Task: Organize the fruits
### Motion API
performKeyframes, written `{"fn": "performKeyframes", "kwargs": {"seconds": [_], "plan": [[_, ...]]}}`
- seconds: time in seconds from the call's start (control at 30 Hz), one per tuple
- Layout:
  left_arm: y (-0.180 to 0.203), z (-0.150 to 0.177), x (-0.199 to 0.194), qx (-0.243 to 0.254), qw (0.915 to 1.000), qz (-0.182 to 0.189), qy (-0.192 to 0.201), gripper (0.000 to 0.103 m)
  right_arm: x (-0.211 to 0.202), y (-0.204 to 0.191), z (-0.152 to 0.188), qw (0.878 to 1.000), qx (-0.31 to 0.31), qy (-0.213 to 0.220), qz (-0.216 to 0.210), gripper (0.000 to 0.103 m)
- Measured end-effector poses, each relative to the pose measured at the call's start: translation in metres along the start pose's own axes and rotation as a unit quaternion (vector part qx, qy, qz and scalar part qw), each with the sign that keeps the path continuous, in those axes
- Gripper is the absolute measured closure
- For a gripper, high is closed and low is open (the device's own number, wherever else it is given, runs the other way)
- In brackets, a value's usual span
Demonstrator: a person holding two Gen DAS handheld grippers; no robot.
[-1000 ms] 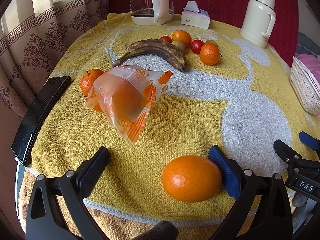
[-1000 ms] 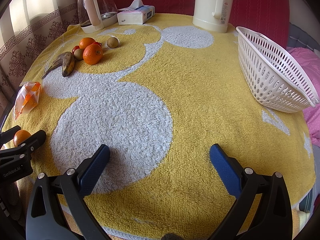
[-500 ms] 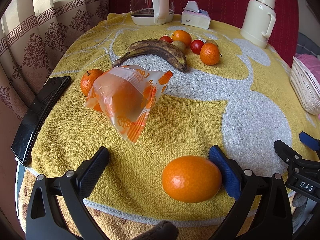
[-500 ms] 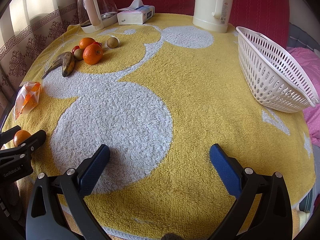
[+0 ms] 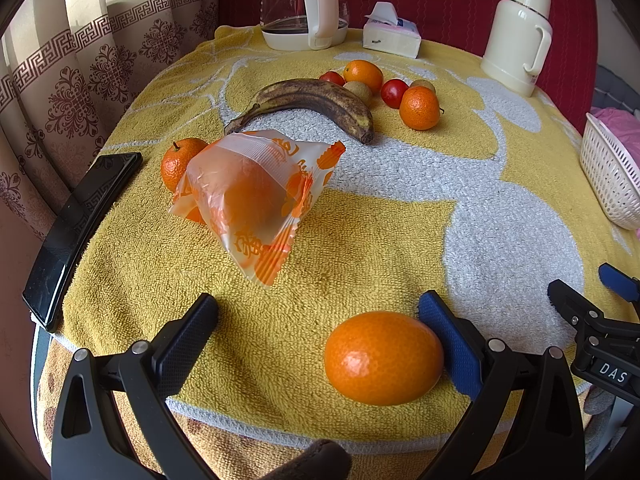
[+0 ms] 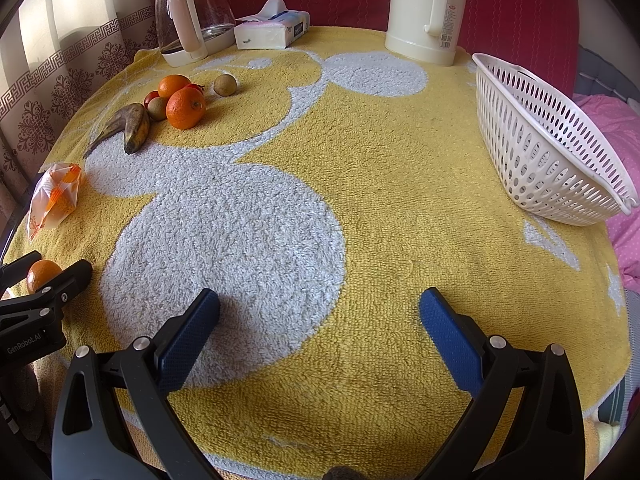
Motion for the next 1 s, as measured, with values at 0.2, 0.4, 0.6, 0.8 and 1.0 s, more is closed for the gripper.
{"fn": "performKeyframes", "kwargs": {"seconds": [0.2, 0.4, 0.6, 0.8, 1.0], "plan": [[0.000, -0.001, 0.000, -0.001, 1.0000, 0.001, 0.000, 0.005, 0.000, 0.000, 0.000, 1.000, 0.000, 0.000, 0.000, 0.002], [-0.002, 0.000, 0.000, 0.000, 1.0000, 0.002, -0.001, 0.005, 0.001, 0.000, 0.000, 1.000, 0.000, -0.001, 0.000, 0.002], [-0.002, 0.001, -0.001, 0.001, 1.0000, 0.004, -0.001, 0.005, -0.001, -0.001, 0.001, 1.000, -0.001, -0.002, 0.000, 0.002], [-0.013, 0.004, -0.015, -0.012, 0.9980, 0.058, 0.023, 0.005, 0.000, 0.002, 0.000, 1.000, -0.002, -0.003, -0.005, 0.002], [-0.021, 0.007, -0.052, 0.024, 0.9932, 0.073, 0.087, 0.005, -0.007, 0.016, -0.001, 0.997, 0.048, 0.016, -0.055, 0.002]]}}
Point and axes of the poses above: each gripper's, at about its wrist camera, not at the fingertips, and x roughly the way its jaws point, y to its right, z to its underside, the point moved 1 cm from there along x, roughly the way its jaws point, and after that the axes turned 10 degrees about y, right-handed, at the moved point
